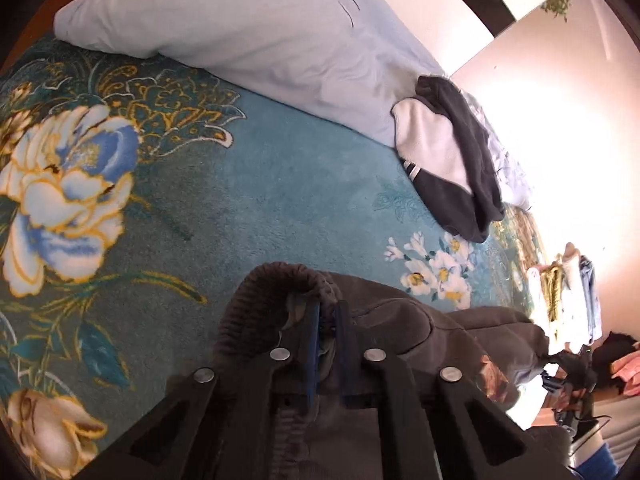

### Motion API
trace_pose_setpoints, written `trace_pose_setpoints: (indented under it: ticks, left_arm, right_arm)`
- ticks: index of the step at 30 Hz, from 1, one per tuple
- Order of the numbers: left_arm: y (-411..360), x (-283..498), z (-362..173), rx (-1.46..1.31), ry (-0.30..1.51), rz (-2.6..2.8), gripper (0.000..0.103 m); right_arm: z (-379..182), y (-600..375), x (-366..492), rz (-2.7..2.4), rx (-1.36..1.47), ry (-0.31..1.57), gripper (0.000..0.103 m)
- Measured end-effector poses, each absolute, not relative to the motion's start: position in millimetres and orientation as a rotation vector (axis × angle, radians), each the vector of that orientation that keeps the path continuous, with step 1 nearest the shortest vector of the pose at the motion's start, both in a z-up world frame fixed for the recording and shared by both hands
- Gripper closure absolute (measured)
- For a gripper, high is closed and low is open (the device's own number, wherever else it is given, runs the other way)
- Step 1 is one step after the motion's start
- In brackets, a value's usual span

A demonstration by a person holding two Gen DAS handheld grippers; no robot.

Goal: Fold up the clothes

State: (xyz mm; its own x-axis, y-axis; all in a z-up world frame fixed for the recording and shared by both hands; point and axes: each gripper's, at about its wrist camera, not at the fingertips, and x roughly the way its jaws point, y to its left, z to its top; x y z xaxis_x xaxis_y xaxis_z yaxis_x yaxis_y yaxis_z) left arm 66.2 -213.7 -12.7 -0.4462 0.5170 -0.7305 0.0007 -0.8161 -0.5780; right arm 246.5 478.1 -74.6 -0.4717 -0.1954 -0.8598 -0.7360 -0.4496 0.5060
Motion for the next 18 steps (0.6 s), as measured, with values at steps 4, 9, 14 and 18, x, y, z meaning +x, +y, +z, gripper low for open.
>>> trace_pose_setpoints:
  ticks: [4, 9, 14, 18]
  left_arm:
    - [-235, 106, 16, -1.287, -0.885, 2.296, 0.096]
    - [-265, 163, 37, -1.219, -1.05, 2.281, 0.096]
    - [-289, 190, 35, -1.266, -1.129, 2.314, 0.096]
    - [-294, 181, 21, -1.263, -1.18, 2.348, 0.096]
  right_arm:
    - [-73, 482, 253, 1.966, -1.295, 1.436, 0.07]
    - [-57, 481, 257, 2.034, -1.272, 1.356, 0.09]
    - [-16, 468, 258, 2.242, -1.204, 1.183, 0.097]
    - [17, 471, 244, 2.358, -1.085, 1.129, 0.097]
